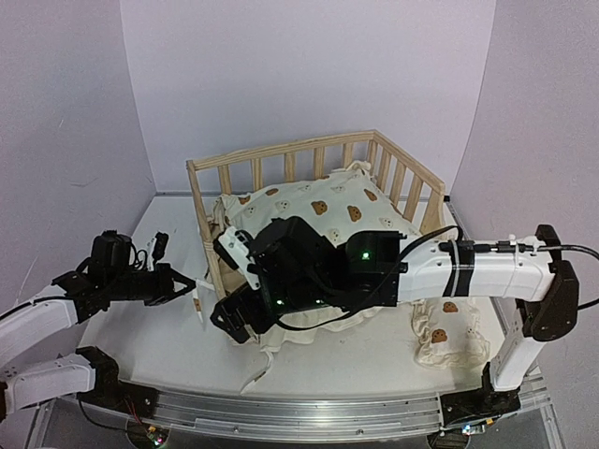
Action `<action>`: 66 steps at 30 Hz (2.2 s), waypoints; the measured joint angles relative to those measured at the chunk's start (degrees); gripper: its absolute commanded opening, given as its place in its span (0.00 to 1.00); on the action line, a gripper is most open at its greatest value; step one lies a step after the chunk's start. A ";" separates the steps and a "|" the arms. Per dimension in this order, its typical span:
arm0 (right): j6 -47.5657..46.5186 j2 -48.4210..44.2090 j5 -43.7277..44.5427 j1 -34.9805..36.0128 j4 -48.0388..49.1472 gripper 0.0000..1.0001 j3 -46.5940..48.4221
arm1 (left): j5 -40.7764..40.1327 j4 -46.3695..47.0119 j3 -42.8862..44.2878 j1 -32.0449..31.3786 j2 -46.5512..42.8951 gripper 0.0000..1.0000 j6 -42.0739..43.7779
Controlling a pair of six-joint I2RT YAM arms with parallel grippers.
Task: Set up the pet bed
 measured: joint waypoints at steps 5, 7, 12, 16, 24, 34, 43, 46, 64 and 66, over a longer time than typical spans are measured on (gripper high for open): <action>-4.26 6.16 10.88 3.74 -1.09 0.96 13.03 | 1.09 -1.20 -3.72 -0.63 -2.82 0.00 -5.40; -5.60 9.62 15.80 4.48 -1.79 0.87 17.68 | 1.57 -1.44 -4.44 -1.57 -2.56 0.00 -6.78; -7.87 16.44 26.69 4.35 -3.91 0.84 24.50 | 2.62 -1.55 -6.27 -5.97 -2.84 0.00 -9.44; -9.42 18.62 30.53 3.87 -5.29 0.87 26.67 | 3.32 -1.60 -7.54 -7.43 -4.09 0.00 -10.97; -9.22 16.68 29.68 2.95 -7.69 0.83 23.12 | 4.98 -1.77 -9.03 -8.15 -7.63 0.00 -12.83; -12.07 20.41 20.26 -0.85 -6.45 0.21 29.75 | 7.56 -1.64 -11.37 -13.09 -9.07 0.00 -14.95; -10.23 14.23 7.98 -8.11 -3.85 0.00 21.38 | 0.92 8.59 -10.86 -26.97 -1.68 0.00 -16.28; -15.43 12.15 1.29 -12.15 -3.96 0.00 19.04 | -2.93 14.16 -9.62 -31.45 3.74 0.00 -16.57; -3.61 -10.01 4.66 -6.45 -15.08 0.86 -3.21 | -12.20 18.34 -7.93 -37.35 4.63 0.00 -15.28; -2.69 -14.45 4.46 -5.62 -13.86 0.87 -8.83 | -12.90 17.62 -8.63 -37.33 3.02 0.00 -15.32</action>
